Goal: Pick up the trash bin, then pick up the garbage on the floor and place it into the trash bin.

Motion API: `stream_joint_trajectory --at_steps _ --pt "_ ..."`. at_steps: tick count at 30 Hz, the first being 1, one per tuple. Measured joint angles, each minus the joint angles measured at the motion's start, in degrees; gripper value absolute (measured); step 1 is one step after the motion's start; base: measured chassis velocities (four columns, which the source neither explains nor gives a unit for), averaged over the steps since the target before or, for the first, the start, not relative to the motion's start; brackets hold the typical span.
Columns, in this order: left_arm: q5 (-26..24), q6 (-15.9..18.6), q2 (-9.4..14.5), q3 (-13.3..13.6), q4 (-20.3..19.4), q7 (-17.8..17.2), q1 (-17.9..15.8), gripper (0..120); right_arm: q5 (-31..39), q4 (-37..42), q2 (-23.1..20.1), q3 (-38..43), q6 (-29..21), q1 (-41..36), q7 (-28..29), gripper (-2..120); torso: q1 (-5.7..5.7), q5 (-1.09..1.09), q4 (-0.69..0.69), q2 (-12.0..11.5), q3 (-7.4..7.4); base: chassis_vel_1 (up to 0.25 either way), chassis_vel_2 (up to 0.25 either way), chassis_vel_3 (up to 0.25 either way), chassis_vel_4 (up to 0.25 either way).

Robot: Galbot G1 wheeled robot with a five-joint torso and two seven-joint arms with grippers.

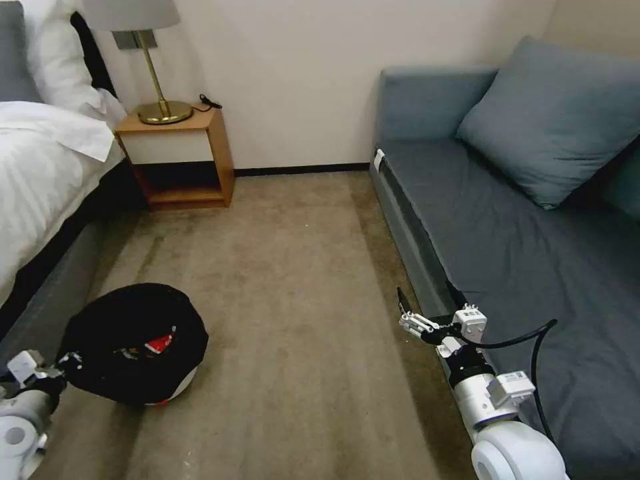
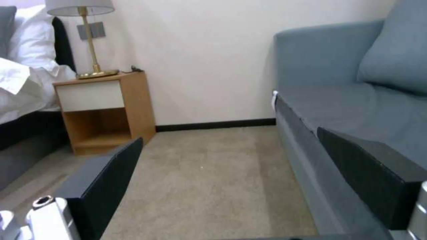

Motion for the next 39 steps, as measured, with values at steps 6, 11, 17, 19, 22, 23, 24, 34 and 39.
stream_joint_trajectory --at_steps 6,11,17,19,22,23,24,34,39 --pt "0.16 -0.21 0.03 -0.20 0.37 0.14 0.58 10 0.03 -0.02 0.00 -0.04 -0.03 0.05 0.00 100 0.00 0.00 0.00 0.00 0.00 0.000 0.000 0.000 0.000" --pt "0.18 -0.20 0.02 -0.92 -0.70 0.29 1.13 25 0.05 -0.04 0.00 -0.05 -0.04 0.06 0.00 100 0.00 0.01 0.00 0.00 0.00 0.000 0.000 0.000 0.000" --pt "1.41 0.47 -0.38 -2.92 -3.13 1.02 2.30 49 0.07 -0.06 -0.01 -0.08 -0.05 0.09 0.01 100 0.00 0.02 0.00 0.00 0.00 0.000 0.000 0.000 0.000" --pt "2.33 0.62 -0.68 -3.59 -3.95 1.50 3.06 57 0.08 -0.06 -0.01 -0.09 -0.05 0.09 0.02 100 0.00 0.01 0.00 0.00 0.00 0.000 0.000 0.000 0.000" --pt "4.10 0.41 -1.32 -4.75 -5.71 2.29 4.54 68 0.08 -0.07 -0.01 -0.09 -0.05 0.10 0.02 100 0.00 0.01 0.00 0.00 0.00 0.000 0.000 0.000 0.000" --pt "4.55 0.08 -1.46 -4.92 -6.14 2.47 4.83 70 0.08 -0.07 0.00 -0.09 -0.05 0.10 0.01 100 0.00 0.00 0.01 0.00 0.00 0.000 0.000 0.000 0.000" --pt "5.63 -1.13 -1.71 -5.08 -7.09 2.89 5.37 75 0.08 -0.07 -0.01 -0.09 -0.05 0.10 0.02 100 0.00 0.00 0.00 0.00 0.00 0.000 0.000 0.000 0.000" --pt "21.56 -23.90 -6.64 1.89 -23.25 7.86 13.53 97 0.09 -0.07 -0.01 -0.10 -0.06 0.10 0.02 100 0.00 0.03 -0.01 0.00 -0.01 0.000 0.000 0.000 0.000" --pt "31.11 -29.95 -9.33 4.29 -30.00 9.06 16.43 97 0.09 -0.07 -0.01 -0.10 -0.06 0.11 0.02 100 0.00 0.03 0.00 0.00 -0.01 0.000 0.000 0.000 0.000"
